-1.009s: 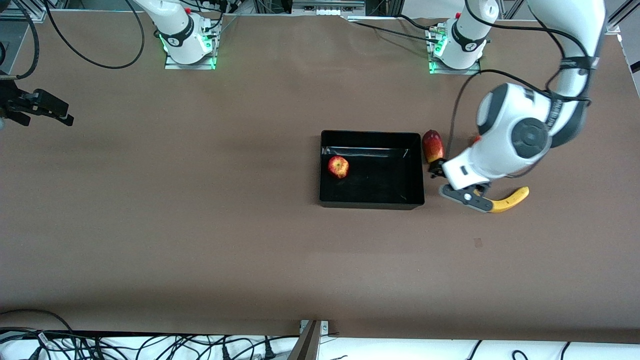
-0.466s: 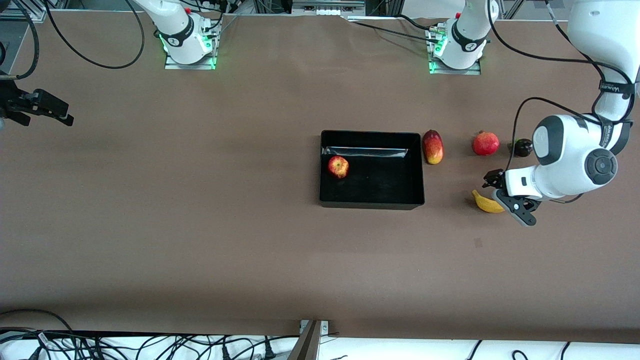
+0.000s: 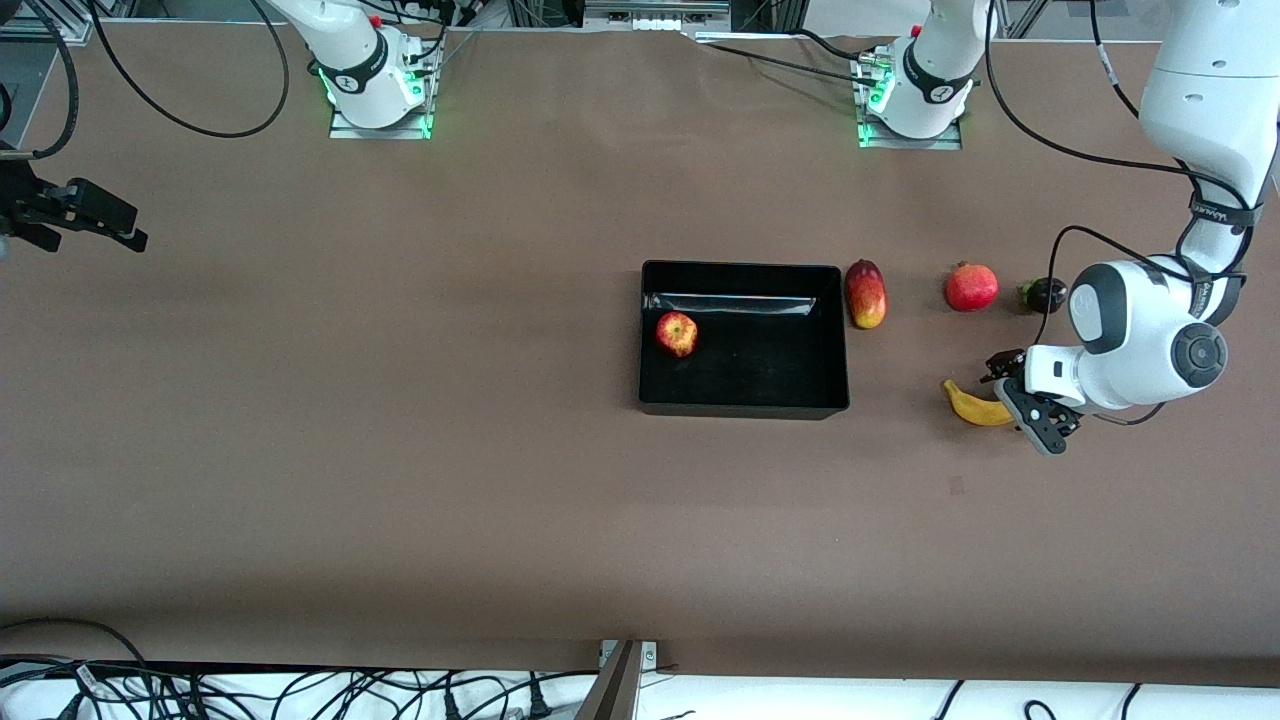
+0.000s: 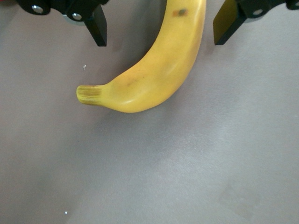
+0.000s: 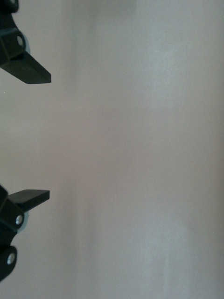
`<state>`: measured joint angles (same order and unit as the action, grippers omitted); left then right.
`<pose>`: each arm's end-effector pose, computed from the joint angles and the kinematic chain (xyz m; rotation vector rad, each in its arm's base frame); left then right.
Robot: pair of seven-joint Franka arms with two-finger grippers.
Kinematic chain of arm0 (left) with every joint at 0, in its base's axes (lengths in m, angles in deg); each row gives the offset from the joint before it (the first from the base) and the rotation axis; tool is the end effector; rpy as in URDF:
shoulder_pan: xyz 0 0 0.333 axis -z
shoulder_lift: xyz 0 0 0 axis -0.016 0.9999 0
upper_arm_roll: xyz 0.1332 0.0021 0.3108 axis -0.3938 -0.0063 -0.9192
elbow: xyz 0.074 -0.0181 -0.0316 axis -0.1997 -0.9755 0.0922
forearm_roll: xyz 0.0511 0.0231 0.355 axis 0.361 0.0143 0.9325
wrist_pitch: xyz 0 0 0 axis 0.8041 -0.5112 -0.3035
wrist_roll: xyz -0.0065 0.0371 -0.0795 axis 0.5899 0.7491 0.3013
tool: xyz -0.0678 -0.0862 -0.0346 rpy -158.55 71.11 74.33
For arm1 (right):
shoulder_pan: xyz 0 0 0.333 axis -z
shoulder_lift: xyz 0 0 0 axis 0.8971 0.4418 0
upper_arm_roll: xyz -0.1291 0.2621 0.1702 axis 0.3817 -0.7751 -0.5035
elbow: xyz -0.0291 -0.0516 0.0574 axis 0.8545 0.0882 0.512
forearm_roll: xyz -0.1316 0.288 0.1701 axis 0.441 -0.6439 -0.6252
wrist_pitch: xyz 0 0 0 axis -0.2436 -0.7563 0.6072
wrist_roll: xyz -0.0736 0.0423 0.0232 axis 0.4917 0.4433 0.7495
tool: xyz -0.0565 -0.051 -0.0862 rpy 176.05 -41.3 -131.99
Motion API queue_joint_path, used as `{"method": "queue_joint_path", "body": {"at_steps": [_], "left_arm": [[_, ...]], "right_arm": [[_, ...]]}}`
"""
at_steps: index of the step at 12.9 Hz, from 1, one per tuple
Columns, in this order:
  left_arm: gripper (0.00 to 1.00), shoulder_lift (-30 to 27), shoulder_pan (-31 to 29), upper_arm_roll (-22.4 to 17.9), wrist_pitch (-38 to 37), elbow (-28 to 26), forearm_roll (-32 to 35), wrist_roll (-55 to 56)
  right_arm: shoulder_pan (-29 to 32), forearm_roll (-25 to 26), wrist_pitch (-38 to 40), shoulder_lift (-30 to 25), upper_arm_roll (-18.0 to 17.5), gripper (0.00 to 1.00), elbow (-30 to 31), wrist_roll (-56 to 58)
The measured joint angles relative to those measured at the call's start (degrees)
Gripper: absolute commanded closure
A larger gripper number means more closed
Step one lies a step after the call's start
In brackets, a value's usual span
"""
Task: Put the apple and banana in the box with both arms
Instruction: 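Move the left gripper to the yellow banana and lower it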
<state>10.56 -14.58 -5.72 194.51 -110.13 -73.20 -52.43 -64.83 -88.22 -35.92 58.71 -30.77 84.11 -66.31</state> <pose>0.6052 0.0868 0.2225 2.6691 -1.3655 -0.0623 0.5163 -0.0407 0.6156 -3.1343 -0.0040 0.0113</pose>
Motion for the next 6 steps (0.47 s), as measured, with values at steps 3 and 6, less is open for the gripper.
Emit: {"method": "queue_joint_path", "body": {"at_steps": [3, 6], "left_arm": [[0.75, 0.8, 0.0, 0.0, 1.4, -0.3, 0.0, -0.2], [1.0, 0.8, 0.0, -0.1, 1.7, -0.3, 0.0, -0.5]], "right_arm": [[0.0, 0.0, 0.0, 0.0, 0.0, 0.0, 0.0, 0.0], [0.0, 0.0, 0.0, 0.0, 0.0, 0.0, 0.0, 0.0]]}}
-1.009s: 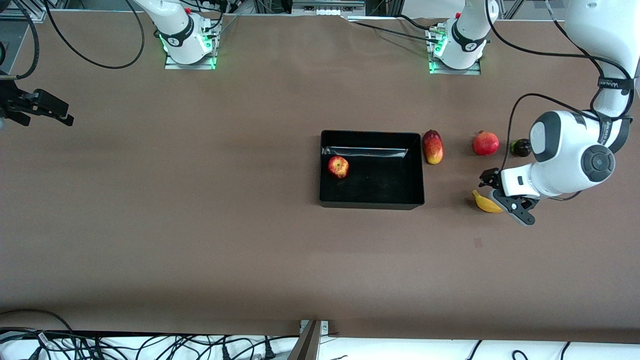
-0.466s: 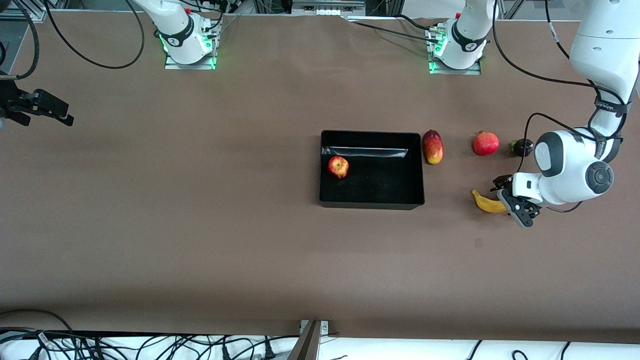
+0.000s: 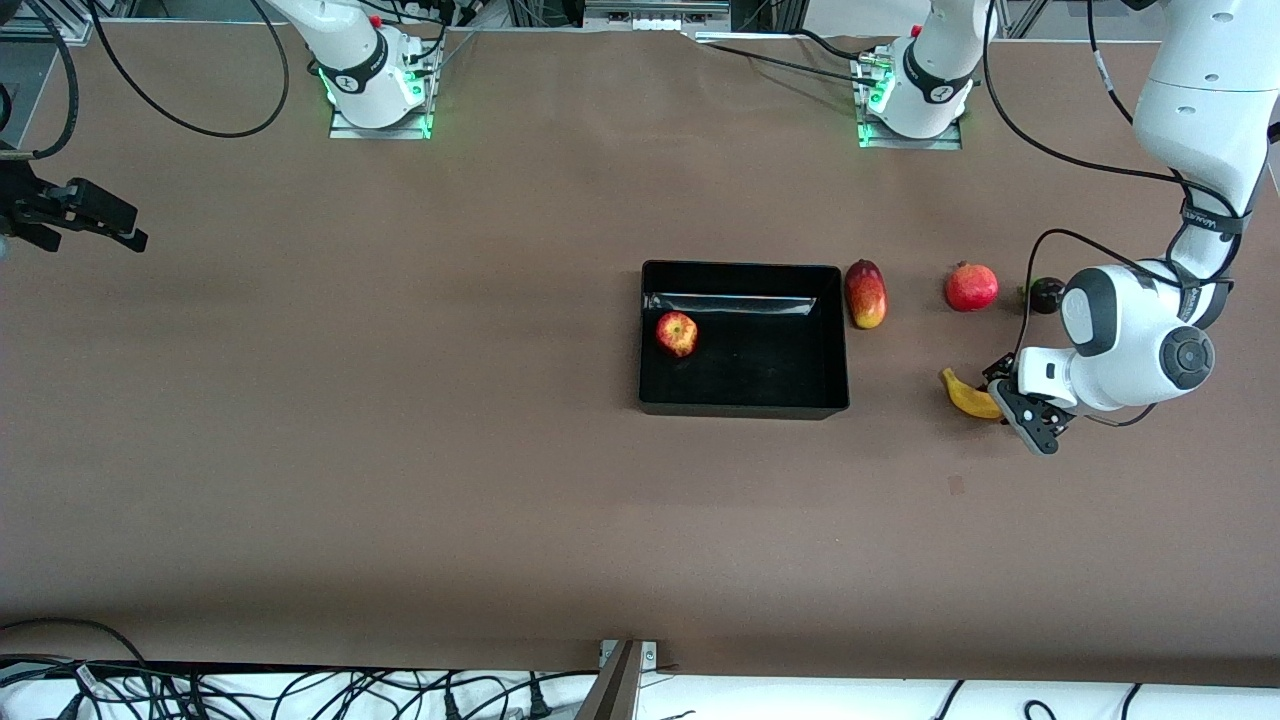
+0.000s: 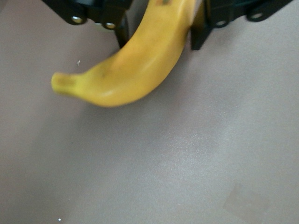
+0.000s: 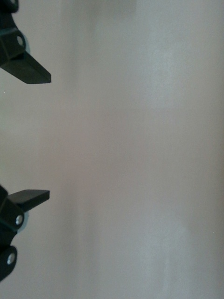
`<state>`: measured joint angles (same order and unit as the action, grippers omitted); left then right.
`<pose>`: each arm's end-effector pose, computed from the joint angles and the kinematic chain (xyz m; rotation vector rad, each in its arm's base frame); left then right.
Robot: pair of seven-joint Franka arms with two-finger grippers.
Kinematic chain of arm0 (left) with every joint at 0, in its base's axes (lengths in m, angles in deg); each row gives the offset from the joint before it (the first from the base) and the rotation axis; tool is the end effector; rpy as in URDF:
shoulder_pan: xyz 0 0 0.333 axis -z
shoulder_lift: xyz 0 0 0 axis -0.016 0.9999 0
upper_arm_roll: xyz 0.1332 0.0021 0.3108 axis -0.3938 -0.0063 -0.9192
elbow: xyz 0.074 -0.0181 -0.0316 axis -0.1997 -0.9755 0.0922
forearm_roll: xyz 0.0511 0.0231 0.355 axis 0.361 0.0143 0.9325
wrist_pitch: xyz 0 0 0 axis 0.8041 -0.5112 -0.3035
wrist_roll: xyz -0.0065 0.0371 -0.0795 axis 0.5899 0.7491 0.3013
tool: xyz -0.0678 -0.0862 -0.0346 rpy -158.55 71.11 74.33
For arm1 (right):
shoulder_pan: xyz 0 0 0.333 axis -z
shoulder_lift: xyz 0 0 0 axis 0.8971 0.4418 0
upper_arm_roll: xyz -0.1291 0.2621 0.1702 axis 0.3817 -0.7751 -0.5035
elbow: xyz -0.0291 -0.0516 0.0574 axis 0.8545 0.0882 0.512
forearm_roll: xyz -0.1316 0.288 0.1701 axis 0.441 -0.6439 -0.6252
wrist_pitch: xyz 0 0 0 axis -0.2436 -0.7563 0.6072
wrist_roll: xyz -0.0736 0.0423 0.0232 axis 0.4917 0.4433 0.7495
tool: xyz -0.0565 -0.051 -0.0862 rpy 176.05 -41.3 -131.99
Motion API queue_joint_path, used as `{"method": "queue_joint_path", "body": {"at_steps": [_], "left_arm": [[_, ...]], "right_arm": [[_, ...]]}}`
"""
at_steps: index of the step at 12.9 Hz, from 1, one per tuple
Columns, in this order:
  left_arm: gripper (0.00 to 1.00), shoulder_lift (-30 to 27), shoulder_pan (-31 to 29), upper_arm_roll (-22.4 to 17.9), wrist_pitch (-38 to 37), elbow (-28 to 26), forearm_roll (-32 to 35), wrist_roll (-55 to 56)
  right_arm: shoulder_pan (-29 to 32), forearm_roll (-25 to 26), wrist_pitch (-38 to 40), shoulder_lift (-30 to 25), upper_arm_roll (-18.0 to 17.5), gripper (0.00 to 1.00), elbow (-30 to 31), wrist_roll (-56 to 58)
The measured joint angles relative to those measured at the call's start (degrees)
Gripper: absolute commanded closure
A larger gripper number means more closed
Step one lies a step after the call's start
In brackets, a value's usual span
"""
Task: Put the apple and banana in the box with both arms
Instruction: 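Move the left gripper to the yellow banana and lower it, then close the left gripper on the banana stem end and lift, then carry the banana into the box and open the left gripper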
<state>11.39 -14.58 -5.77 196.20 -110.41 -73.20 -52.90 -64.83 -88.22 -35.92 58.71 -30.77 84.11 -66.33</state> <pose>0.6055 0.0873 0.2142 2.6700 -1.3756 -0.0484 0.5163 -0.0407 0.6156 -3.1343 -0.0034 0.0113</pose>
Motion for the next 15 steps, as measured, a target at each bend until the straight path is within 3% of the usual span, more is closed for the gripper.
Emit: {"method": "queue_joint_path", "body": {"at_steps": [3, 5, 10, 15], "left_arm": [[1.0, -0.9, 0.1, 0.1, -0.3, 0.3, 0.0, -0.1], [1.0, -4.2, 1.6, 0.8, -5.4, 0.9, -0.7, 0.7], [1.0, -14.2, 14.7, 3.2, -15.4, 0.9, -6.4, 16.7], [1.0, -15.3, 28.2, 4.4, -15.3, -0.5, -6.5, 36.3]], "right_arm": [[0.0, 0.0, 0.0, 0.0, 0.0, 0.0, 0.0, 0.0], [0.0, 0.0, 0.0, 0.0, 0.0, 0.0, 0.0, 0.0], [0.0, 0.0, 0.2, 0.0, 0.0, 0.0, 0.0, 0.0], [0.0, 0.0, 0.3, 0.0, 0.0, 0.0, 0.1, 0.0]]}}
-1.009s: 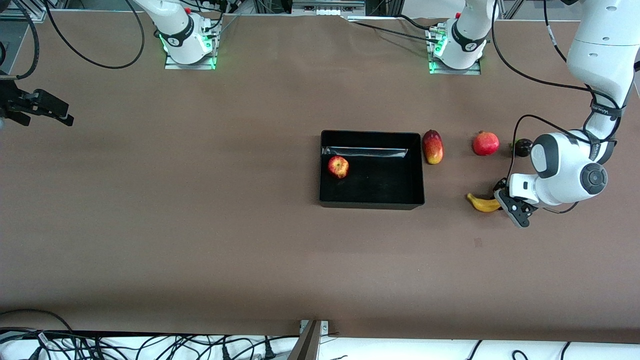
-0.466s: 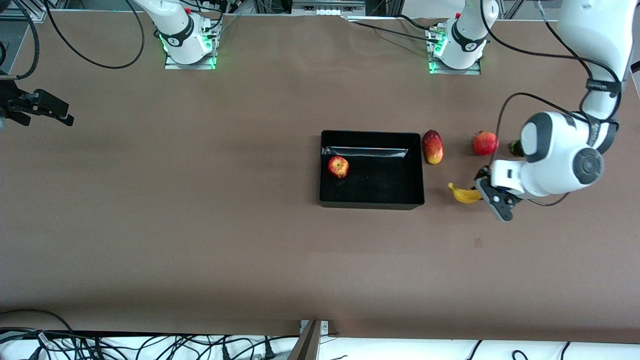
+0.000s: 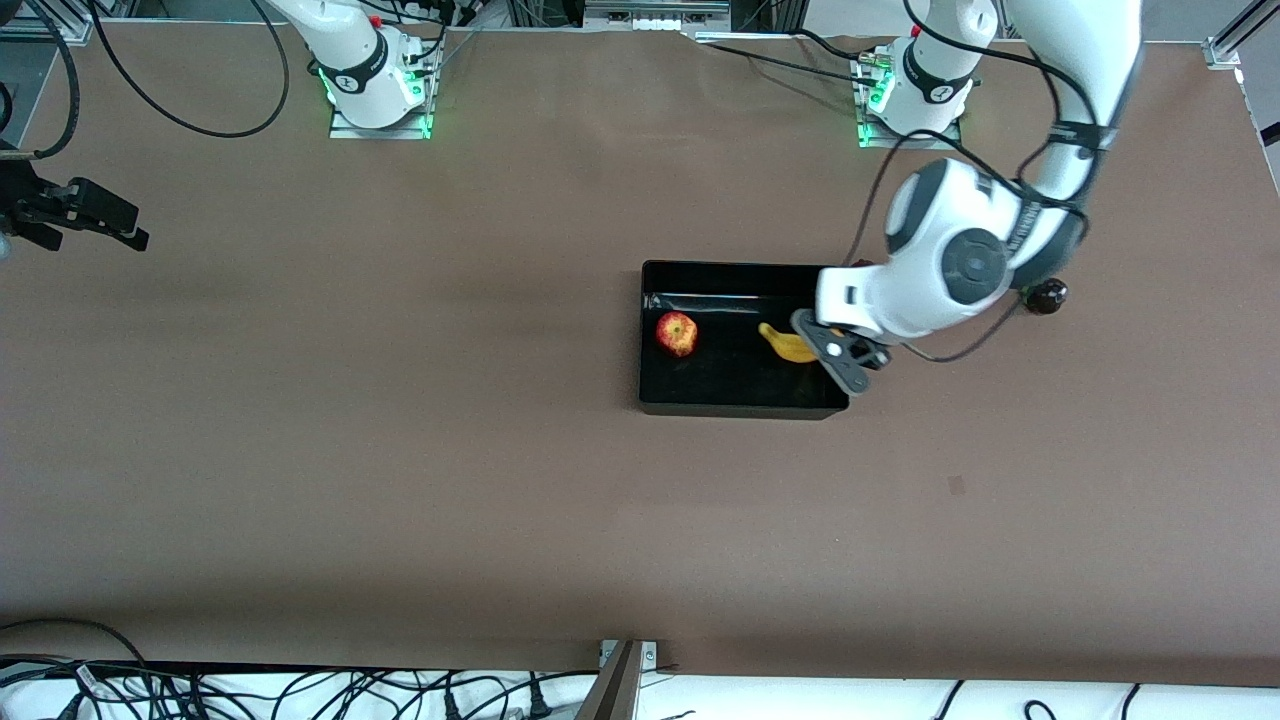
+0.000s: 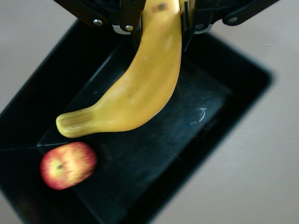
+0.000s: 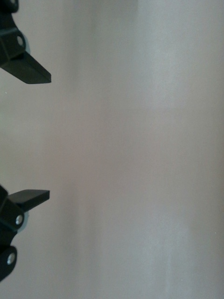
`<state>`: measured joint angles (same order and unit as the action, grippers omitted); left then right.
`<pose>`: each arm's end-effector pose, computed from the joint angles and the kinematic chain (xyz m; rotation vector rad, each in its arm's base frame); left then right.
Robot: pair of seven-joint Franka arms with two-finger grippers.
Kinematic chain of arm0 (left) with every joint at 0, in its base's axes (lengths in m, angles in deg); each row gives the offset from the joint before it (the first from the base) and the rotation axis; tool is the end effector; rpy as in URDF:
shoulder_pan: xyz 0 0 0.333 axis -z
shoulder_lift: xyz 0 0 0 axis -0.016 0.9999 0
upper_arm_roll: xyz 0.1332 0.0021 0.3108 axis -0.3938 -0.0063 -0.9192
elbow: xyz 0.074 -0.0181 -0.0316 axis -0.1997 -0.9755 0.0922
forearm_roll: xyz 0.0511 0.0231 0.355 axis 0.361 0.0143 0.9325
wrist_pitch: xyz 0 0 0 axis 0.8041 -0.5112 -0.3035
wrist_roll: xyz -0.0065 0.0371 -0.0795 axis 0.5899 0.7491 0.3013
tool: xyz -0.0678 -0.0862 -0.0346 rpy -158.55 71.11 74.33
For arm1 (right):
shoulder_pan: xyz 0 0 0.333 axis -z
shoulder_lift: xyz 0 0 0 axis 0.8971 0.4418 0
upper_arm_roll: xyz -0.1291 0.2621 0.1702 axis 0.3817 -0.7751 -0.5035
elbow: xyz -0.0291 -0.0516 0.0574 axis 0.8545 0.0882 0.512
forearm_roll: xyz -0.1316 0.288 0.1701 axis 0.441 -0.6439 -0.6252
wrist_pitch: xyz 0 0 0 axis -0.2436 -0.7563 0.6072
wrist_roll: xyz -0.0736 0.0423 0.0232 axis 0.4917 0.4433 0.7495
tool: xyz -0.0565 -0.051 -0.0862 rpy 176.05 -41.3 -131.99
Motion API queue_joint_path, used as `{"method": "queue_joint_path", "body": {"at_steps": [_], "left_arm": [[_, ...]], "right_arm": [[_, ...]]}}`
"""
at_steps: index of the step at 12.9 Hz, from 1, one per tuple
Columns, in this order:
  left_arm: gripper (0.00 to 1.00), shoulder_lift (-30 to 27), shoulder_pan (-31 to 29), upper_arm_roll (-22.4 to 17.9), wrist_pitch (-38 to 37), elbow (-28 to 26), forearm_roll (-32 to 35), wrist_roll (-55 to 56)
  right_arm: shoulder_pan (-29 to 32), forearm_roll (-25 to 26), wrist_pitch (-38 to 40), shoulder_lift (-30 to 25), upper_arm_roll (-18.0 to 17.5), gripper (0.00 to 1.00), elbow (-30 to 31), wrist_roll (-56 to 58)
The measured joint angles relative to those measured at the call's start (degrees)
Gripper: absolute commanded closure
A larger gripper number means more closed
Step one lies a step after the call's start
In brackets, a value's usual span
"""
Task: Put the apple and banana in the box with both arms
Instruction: 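Carry the banana into the box and open the left gripper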
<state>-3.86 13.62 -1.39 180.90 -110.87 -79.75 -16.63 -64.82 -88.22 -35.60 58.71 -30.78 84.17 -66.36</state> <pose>0.5354 -0.2467 0.3539 2.6958 -1.2011 -0.1629 0.5156 -0.0407 0.6146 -3.1337 -0.0026 0.0217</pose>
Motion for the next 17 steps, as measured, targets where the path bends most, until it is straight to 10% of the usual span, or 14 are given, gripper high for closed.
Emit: {"method": "queue_joint_path", "body": {"at_steps": [17], "left_arm": [[1.0, 7.0, 3.6, -0.3, 19.8, -8.3, 7.5, 1.8]], "right_arm": [[0.0, 0.0, 0.0, 0.0, 0.0, 0.0, 0.0, 0.0]]}}
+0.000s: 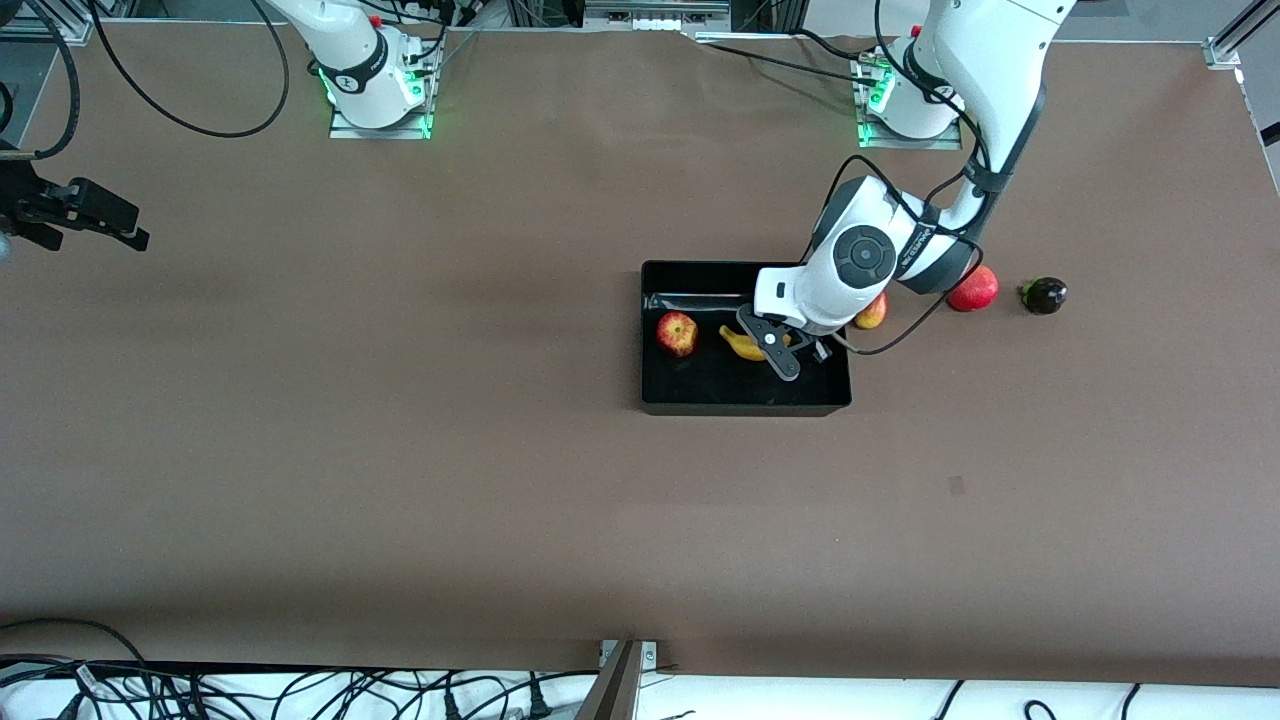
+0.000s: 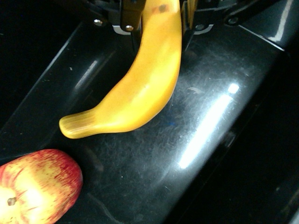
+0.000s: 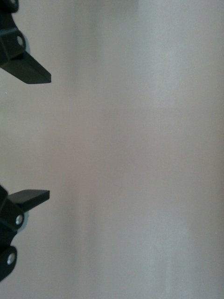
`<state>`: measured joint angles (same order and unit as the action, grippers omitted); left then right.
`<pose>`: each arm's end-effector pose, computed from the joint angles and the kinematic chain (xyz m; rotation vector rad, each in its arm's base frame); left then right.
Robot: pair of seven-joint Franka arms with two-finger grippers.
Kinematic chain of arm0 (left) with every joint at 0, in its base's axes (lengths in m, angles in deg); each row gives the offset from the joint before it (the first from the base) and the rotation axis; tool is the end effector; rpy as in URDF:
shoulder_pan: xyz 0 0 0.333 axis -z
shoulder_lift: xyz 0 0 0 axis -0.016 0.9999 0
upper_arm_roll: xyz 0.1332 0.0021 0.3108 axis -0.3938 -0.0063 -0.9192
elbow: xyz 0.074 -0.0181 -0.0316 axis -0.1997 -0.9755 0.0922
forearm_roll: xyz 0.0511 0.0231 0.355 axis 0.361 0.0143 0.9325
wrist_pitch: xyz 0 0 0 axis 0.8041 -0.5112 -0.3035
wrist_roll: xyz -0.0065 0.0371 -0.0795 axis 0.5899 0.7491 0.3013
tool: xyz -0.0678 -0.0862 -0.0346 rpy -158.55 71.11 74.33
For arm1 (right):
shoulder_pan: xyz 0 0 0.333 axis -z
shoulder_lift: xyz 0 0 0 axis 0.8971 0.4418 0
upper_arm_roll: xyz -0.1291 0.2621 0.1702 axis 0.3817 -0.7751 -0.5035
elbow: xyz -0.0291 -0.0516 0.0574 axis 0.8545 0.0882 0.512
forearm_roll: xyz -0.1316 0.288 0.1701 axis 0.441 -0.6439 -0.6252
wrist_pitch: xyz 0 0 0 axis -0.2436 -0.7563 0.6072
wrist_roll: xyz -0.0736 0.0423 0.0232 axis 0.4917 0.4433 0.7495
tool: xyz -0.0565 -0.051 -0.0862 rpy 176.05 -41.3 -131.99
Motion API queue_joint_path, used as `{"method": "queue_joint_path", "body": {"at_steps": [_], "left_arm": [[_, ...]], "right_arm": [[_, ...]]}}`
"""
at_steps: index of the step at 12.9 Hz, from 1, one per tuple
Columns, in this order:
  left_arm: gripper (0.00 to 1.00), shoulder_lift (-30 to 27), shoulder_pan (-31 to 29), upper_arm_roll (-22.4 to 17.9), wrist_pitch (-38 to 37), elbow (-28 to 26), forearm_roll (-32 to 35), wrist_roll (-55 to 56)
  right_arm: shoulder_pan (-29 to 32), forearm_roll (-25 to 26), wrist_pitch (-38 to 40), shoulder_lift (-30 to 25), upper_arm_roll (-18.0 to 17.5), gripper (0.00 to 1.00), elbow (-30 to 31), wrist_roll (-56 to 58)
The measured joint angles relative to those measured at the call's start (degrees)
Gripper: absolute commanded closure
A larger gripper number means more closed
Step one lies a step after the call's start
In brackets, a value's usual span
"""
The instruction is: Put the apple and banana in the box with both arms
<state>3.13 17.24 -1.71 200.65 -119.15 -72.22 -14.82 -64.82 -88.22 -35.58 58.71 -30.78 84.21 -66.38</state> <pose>0.5158 -0.2704 0.2545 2.7262 -1.3613 -0.0530 0.5155 -0.0407 0.6143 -3.1336 -0.0021 0.0233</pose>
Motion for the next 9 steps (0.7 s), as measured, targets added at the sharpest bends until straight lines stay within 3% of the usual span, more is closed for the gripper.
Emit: {"method": "queue_joint_path", "body": {"at_steps": [2, 3, 4, 9], "left_arm": [[0.95, 1.3, 0.0, 0.0, 0.9, 0.0, 0.7, -0.1], [0.41, 1.6, 0.0, 0.0, 1.1, 0.0, 0.7, -0.1], [0.0, 1.8, 0.0, 0.0, 1.3, 0.0, 0.7, -0.1], [0.0, 1.2, -0.1, -0.4, 1.5, 1.0, 0.7, 0.0]], "right_arm": [[0.0, 0.0, 0.0, 0.0, 0.0, 0.0, 0.0, 0.0], [0.0, 0.0, 0.0, 0.0, 0.0, 0.0, 0.0, 0.0], [0.0, 0.0, 0.0, 0.0, 0.0, 0.0, 0.0, 0.0], [0.0, 0.0, 0.0, 0.0, 0.0, 0.0, 0.0, 0.0]]}}
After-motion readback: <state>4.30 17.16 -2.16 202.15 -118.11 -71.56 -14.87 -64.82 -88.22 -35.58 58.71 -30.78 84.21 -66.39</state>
